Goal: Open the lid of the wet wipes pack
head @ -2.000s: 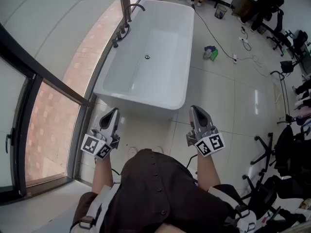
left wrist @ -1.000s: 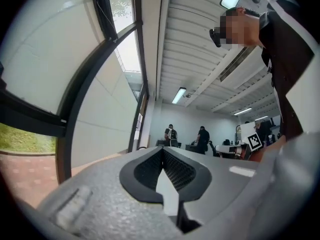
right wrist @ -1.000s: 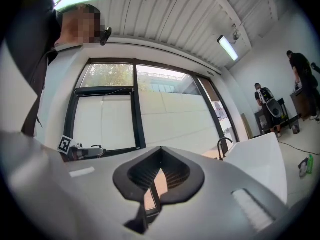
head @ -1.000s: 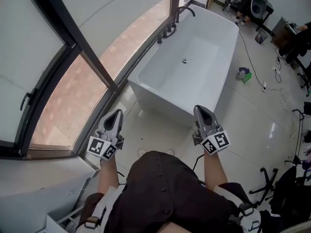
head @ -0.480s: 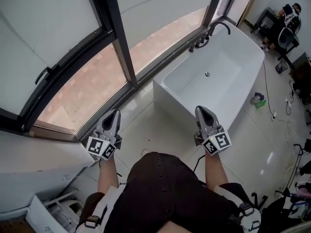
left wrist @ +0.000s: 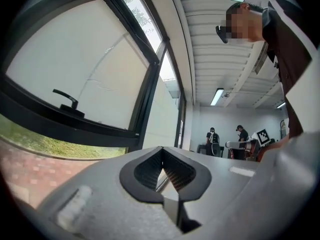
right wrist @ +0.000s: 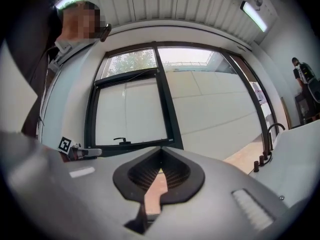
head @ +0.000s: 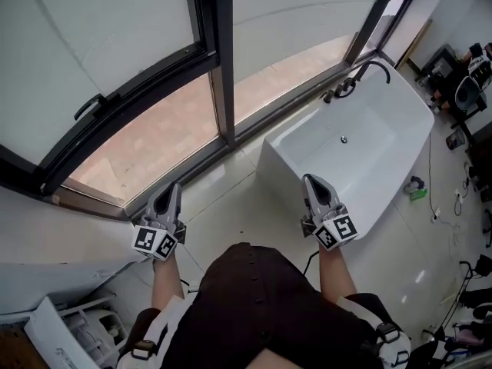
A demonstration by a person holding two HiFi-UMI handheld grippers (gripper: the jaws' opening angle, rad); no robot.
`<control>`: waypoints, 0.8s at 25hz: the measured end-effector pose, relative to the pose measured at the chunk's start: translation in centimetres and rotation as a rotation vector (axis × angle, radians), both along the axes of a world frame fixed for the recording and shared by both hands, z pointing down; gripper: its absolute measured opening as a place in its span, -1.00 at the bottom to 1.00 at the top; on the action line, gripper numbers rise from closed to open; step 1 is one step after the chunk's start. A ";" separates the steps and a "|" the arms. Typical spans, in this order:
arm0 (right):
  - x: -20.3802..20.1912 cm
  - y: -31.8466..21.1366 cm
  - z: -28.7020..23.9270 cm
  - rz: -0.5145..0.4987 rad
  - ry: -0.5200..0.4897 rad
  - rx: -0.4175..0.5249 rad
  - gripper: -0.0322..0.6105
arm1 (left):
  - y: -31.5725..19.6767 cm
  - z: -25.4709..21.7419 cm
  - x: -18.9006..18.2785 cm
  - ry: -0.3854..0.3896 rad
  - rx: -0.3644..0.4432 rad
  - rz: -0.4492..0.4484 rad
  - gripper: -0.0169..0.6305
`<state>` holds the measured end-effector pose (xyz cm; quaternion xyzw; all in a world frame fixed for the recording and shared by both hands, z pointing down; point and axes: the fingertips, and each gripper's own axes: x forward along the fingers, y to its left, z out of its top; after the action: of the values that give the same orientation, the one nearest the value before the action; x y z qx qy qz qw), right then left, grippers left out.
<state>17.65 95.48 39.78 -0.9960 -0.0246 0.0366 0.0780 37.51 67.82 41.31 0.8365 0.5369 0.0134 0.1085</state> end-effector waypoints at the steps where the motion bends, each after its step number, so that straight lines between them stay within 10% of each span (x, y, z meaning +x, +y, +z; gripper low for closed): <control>1: 0.9 -0.4 0.0 -0.012 0.001 -0.002 -0.90 | -0.5 0.2 0.6 0.003 -0.001 -0.015 -0.94; 20: 13.6 -7.0 1.1 -0.297 -0.030 -0.013 -0.90 | -6.7 0.3 4.5 -0.002 0.010 -0.203 -0.94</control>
<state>31.27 88.45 40.86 -0.9896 0.1222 0.0098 0.0755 42.04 61.15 41.57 0.8871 0.4493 0.0058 0.1058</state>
